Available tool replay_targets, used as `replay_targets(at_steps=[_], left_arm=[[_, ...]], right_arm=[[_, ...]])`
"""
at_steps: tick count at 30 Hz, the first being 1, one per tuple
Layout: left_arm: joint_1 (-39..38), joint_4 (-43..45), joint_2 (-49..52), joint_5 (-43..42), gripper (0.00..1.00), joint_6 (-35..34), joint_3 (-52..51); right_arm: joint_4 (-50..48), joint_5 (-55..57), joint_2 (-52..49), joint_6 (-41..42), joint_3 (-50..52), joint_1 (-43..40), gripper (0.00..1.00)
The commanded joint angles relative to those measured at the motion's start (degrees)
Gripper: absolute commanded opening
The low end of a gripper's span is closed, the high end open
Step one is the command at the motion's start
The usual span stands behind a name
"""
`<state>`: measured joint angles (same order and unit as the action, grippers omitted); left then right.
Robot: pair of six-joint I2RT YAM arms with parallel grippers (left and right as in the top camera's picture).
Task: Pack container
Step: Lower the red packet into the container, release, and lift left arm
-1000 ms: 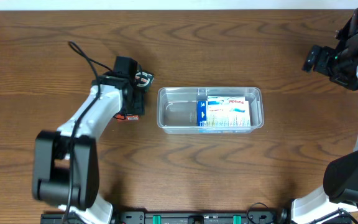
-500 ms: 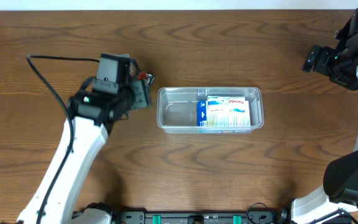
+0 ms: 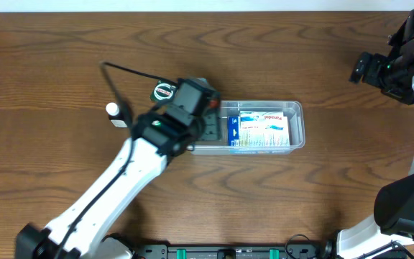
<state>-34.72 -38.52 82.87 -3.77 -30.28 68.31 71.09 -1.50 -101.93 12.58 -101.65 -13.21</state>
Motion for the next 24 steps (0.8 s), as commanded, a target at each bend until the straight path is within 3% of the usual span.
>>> replay_targets(at_steps=[1, 9, 24], left_arm=[[-1.9, 1.6, 4.1, 1.9, 0.63, -2.0, 1.4], [-2.3, 3.9, 11.3, 1.9, 0.63, -3.3, 1.4], [-2.3, 4.4, 16.2, 3.2, 0.63, -3.3, 1.3]], right_arm=[[0.0, 0.2, 0.7, 0.2, -0.7, -0.3, 0.99], [0.0, 0.2, 0.7, 0.2, -0.7, -0.3, 0.99], [0.0, 0.2, 0.7, 0.2, -0.7, -0.2, 0.99]])
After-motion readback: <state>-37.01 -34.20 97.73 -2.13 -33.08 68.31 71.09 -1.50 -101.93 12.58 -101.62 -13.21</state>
